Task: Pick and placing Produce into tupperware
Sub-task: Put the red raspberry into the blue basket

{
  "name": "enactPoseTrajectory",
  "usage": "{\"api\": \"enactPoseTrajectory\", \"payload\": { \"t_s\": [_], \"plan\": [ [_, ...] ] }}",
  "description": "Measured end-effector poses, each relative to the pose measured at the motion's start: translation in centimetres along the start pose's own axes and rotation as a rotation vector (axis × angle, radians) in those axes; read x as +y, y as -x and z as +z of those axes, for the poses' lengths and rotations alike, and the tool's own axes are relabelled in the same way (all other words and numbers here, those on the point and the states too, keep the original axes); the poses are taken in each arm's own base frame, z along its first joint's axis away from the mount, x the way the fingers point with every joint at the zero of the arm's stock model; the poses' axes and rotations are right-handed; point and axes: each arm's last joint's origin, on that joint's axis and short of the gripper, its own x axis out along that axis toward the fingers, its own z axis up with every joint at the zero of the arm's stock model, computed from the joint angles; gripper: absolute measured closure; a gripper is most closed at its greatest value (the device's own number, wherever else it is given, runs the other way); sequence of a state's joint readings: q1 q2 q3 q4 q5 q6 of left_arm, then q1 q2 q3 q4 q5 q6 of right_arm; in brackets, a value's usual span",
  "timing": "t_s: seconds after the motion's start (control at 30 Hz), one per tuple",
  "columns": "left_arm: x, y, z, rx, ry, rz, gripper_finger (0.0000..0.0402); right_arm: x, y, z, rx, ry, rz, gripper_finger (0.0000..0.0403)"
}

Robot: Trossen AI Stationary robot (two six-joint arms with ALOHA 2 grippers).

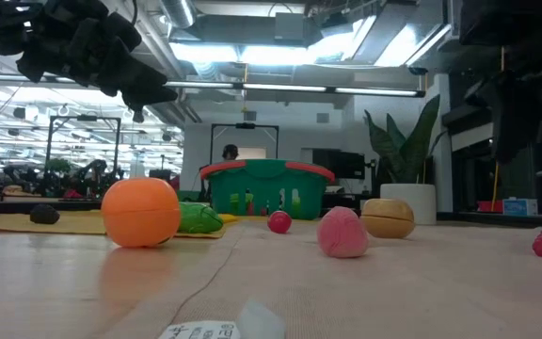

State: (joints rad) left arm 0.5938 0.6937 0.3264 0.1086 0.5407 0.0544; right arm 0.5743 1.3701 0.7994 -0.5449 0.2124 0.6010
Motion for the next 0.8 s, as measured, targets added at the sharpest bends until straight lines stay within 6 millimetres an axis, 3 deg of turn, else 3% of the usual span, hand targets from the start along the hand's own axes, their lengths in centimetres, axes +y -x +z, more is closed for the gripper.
{"api": "enactPoseTrajectory", "payload": {
  "t_s": [0.2, 0.4, 0.8],
  "plan": [
    [0.0, 0.0, 0.0, -0.001, -0.001, 0.000, 0.0154, 1.1, 0.3, 1.7, 0.090, 0.029, -0.067, 0.0173],
    [0.0, 0.0, 0.0, 0.003, -0.002, 0.000, 0.0154, 2.6, -0.9, 3.1, 0.151, 0.099, -0.094, 0.0173],
    [0.0, 0.0, -0.2, 0.016, 0.002, -0.001, 0.0154, 4.1, -3.2, 3.1, 0.212, 0.052, -0.135, 0.0173]
  ]
}}
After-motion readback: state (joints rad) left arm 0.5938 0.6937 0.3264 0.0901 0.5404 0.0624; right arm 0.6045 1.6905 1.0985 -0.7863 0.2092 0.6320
